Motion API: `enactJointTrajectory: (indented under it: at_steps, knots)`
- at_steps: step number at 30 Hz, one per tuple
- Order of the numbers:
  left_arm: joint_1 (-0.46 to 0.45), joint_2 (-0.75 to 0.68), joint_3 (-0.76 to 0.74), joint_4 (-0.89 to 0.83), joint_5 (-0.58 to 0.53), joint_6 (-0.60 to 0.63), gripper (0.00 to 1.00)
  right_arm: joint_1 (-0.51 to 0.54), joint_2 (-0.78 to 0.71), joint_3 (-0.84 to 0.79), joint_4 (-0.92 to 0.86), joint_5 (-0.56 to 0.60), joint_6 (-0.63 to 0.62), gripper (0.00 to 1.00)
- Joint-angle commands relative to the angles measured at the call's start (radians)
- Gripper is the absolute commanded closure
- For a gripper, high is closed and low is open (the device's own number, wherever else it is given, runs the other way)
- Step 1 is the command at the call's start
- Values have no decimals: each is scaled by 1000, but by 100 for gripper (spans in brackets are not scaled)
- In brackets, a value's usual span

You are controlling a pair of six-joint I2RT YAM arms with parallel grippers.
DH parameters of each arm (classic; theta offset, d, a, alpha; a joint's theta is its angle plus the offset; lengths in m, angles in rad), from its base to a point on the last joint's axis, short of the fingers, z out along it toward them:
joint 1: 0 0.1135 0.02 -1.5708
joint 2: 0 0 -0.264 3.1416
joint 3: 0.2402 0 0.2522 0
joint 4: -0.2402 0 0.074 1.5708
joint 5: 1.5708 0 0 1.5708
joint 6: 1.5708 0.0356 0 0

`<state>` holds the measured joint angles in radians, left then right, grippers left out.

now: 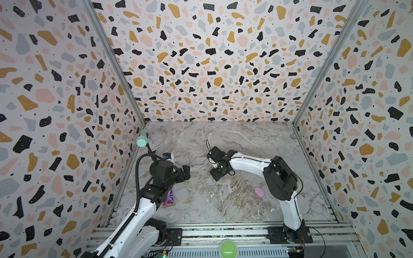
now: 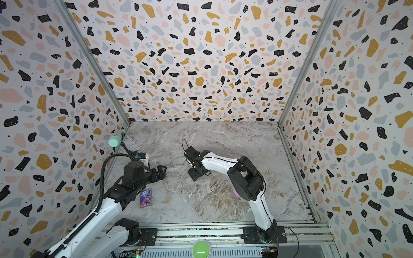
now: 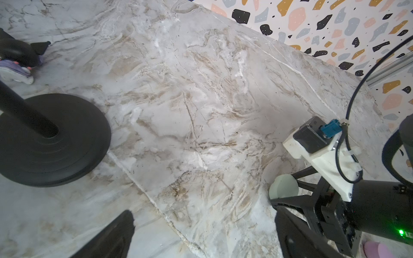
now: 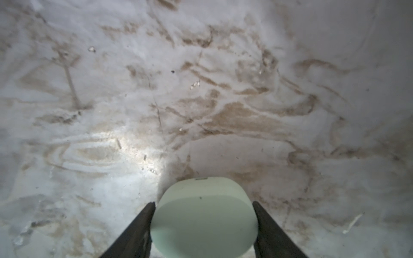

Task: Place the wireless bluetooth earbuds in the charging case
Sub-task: 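Lift the mint green case off the table with the right gripper, then carry the green case toward the left gripper while the left gripper reaches toward it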

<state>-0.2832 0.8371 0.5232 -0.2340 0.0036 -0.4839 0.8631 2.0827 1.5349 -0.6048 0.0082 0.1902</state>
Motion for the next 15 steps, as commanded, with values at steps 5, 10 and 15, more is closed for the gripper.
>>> enactJointTrajectory:
  at_steps: [5, 10, 15]
  knots:
    - [1, -10, -14, 31, 29, 39, 0, -1, -18, 40, -10, 13, 8, 38]
    - [1, -11, -17, 44, 47, 52, 0, -3, -27, 37, -18, 15, 11, 42]
    - [-10, -16, -34, 89, 87, 75, 0, -14, -82, 16, -38, 19, 29, 44]
